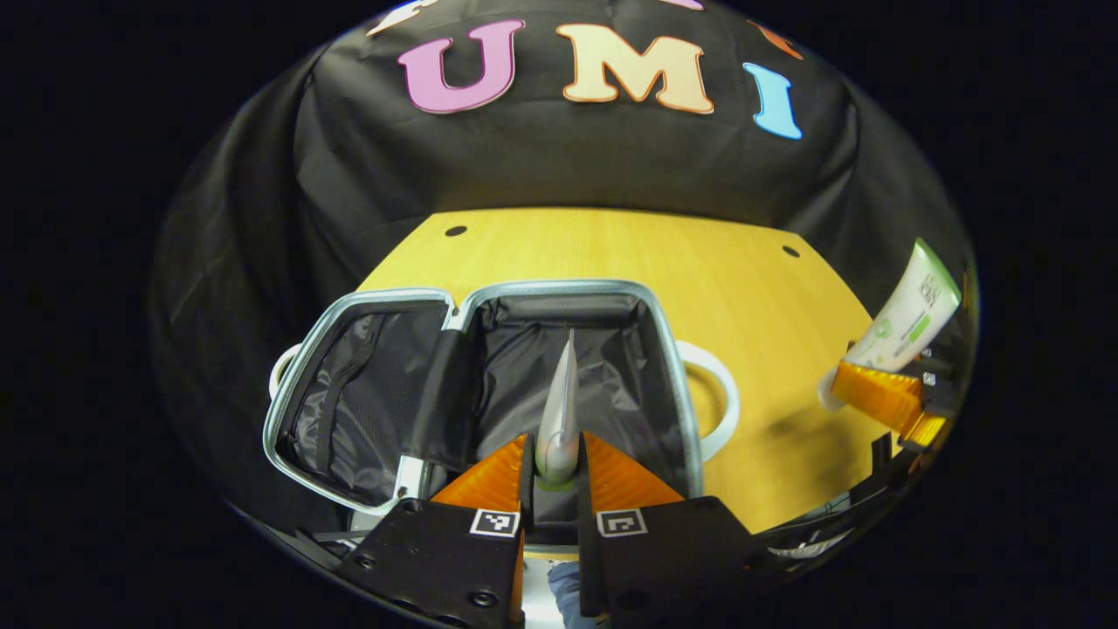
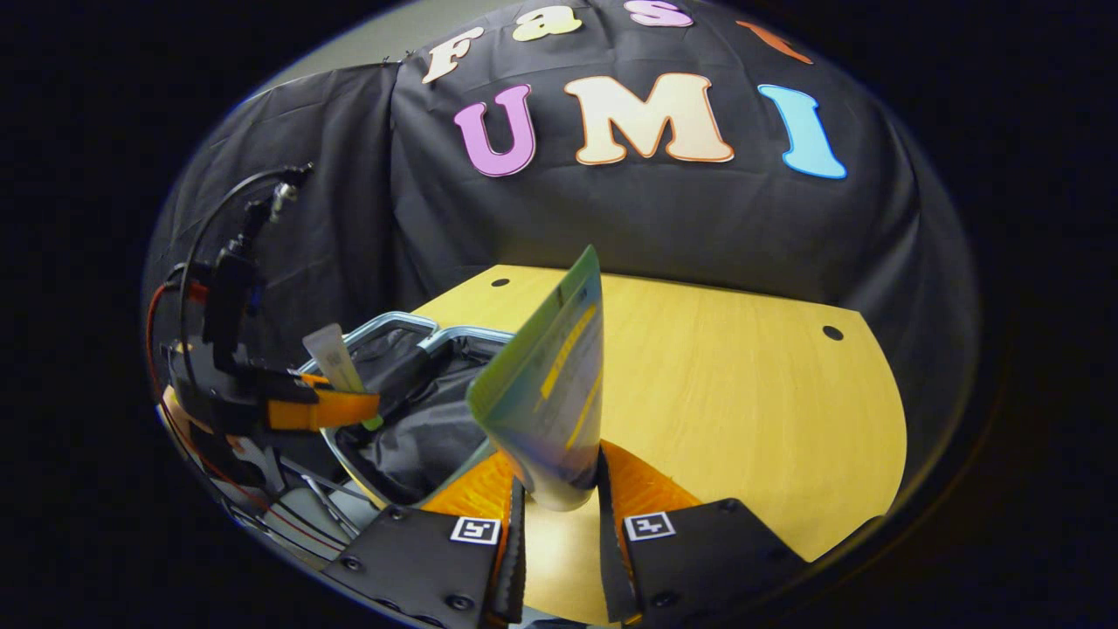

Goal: First open the suitcase, pack the skin care products into it, and then close the suitcase.

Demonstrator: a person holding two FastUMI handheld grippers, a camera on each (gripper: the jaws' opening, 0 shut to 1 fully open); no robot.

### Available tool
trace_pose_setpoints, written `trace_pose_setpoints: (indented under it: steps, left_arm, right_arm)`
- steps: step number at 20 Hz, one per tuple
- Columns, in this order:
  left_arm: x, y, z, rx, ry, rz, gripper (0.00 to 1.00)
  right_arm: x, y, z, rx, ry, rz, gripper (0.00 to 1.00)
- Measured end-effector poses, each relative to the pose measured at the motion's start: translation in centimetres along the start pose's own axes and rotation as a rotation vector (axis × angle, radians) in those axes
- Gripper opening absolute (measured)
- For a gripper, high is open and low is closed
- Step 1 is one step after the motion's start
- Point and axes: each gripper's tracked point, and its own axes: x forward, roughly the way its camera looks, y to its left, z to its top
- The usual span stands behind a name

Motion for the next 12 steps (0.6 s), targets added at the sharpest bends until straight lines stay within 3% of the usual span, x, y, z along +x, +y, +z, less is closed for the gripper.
trace_pose_setpoints:
  steps: [6, 7, 12]
  left_arm:
    - [3.1, 3.6, -2.4, 0.038, 0.107, -0.065, 0.18]
    - [3.4, 3.6, -2.8, 0.045, 0.123, -0.083, 0.18]
    - [5.1, 3.2, -5.3, 0.075, 0.22, -0.161, 0.18]
  right_arm:
    - [2.6, 7.0, -0.6, 0.002, 0.057, 0.014, 0.34]
    - [3.1, 8.0, -1.0, 0.009, 0.074, 0.012, 0.37]
    - [4.0, 11.4, -3.2, 0.035, 0.165, -0.023, 0.34]
